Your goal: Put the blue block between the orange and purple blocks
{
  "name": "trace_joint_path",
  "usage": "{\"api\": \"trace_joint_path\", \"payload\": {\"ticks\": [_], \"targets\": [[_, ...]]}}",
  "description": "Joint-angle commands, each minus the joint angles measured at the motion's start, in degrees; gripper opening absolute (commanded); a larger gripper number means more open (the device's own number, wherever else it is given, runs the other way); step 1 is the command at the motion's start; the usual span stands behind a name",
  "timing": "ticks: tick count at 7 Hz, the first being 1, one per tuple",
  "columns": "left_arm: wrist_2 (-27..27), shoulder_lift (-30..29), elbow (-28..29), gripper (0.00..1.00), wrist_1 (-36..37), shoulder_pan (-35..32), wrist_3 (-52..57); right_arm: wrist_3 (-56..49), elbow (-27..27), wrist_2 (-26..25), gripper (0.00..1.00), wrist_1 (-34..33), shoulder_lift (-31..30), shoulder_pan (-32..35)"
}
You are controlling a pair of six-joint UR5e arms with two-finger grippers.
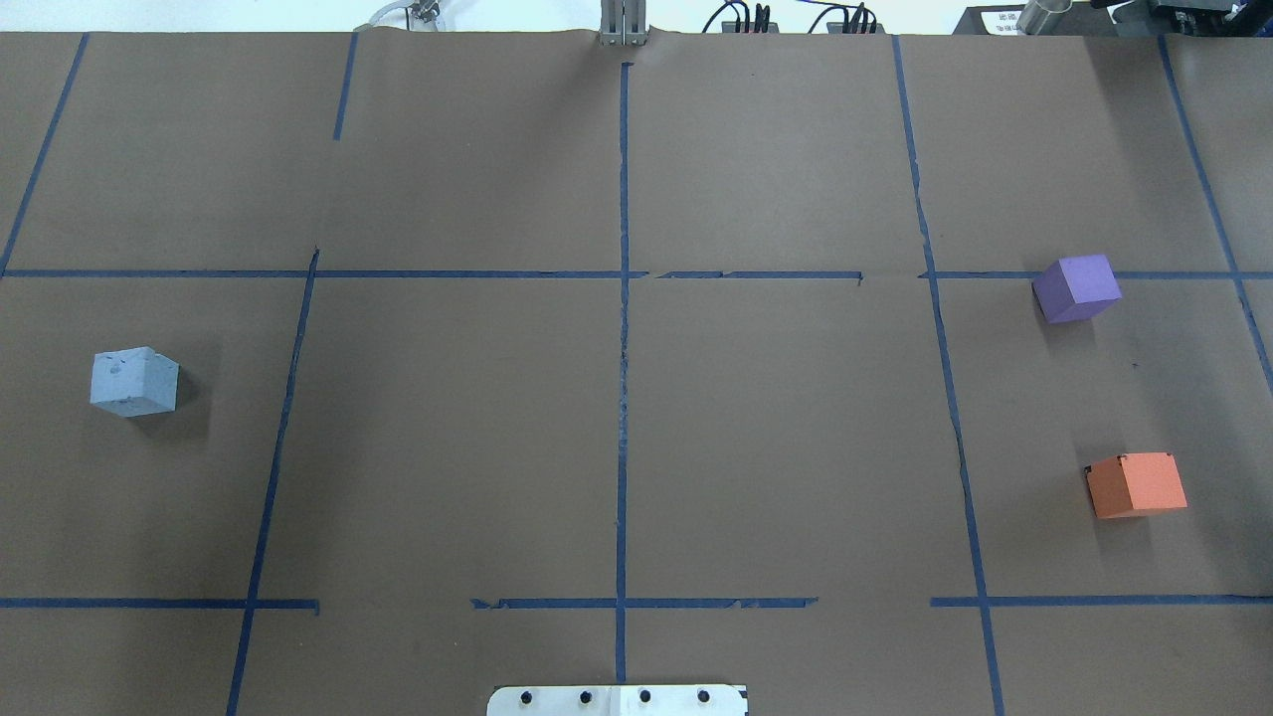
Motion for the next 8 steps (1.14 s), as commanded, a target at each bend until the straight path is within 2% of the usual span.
{"api": "trace_joint_path", "payload": {"ticks": [1,2,3,5,7,8], "targets": [[-0.5,-5.5,6.5,1.00,-6.1,0.2,0.1,0.0,0.2,0.1,1.00,0.0,0.0,0.0],[-0.6,-5.3,6.9,1.00,-10.7,4.1,-3.0,0.0,0.2,0.1,1.00,0.0,0.0,0.0],[-0.3,-5.4,5.9,1.00,-11.5,10.1,-14.9,0.0,0.1,0.1,1.00,0.0,0.0,0.0],[1.5,-4.9,6.0,1.00,-24.4,19.3,-41.3,0.0,0.2,0.1,1.00,0.0,0.0,0.0],[8.8,-3.6,7.1,1.00,-33.1,28.8,-54.4,0.0,0.1,0.1,1.00,0.0,0.0,0.0],[9.5,-3.6,7.1,1.00,-33.4,30.6,-56.0,0.0,0.1,0.1,1.00,0.0,0.0,0.0]]}}
